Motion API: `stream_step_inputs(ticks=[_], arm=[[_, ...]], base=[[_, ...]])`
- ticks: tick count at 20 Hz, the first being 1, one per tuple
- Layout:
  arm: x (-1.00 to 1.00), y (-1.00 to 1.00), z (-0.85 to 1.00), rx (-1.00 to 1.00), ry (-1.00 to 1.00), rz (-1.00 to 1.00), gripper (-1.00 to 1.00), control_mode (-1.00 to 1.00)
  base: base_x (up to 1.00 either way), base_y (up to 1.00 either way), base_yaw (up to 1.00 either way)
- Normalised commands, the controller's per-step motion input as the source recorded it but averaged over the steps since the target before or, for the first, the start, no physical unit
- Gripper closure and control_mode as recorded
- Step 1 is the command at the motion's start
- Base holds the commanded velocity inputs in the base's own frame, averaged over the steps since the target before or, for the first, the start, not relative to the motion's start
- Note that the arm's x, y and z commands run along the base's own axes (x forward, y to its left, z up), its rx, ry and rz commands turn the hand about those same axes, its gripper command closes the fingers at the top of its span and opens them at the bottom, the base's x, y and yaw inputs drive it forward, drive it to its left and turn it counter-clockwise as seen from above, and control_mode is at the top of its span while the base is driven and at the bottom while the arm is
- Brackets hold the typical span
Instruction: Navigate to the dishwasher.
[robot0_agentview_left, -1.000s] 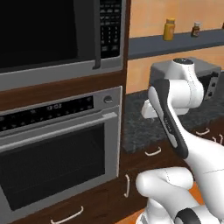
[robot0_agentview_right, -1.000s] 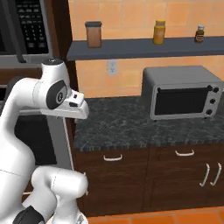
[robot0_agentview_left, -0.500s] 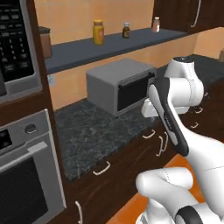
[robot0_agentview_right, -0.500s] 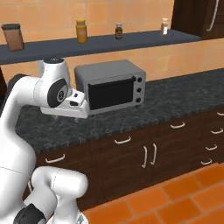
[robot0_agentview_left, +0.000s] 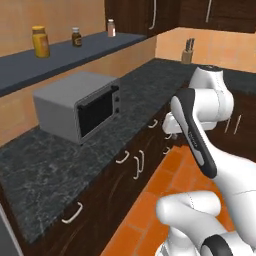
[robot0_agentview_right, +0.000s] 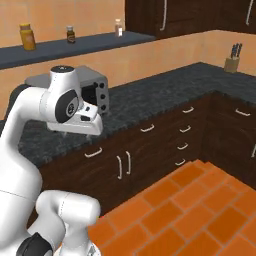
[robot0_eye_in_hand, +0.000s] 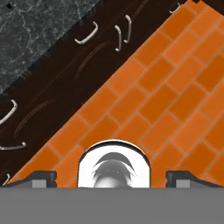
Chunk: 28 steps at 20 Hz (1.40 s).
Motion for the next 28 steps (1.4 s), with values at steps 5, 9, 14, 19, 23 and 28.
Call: stream_step_inputs(ticks=[5, 9, 14, 19, 23, 28], arm=[[0.00, 0.00, 0.00, 0.00, 0.00, 0.00, -1.00, 1.00], [0.00, 0.00, 0.00, 0.00, 0.00, 0.00, -1.00, 1.00], [0.00, 0.00, 0.00, 0.00, 0.00, 0.00, -1.00, 1.00], [0.00, 0.00, 0.00, 0.00, 0.00, 0.00, -1.00, 1.00], [0.00, 0.00, 0.00, 0.00, 0.00, 0.00, -1.00, 1.00], [0.00, 0.00, 0.00, 0.00, 0.00, 0.00, -1.00, 1.00]], base=[[-0.32, -0.41, -0.42], [-0.24, -0.43, -0.47], [0.00, -0.60, -0.56], [0.00, -0.47, -0.52], [0.00, -0.02, -0.33], [0.53, 0.44, -0.16]])
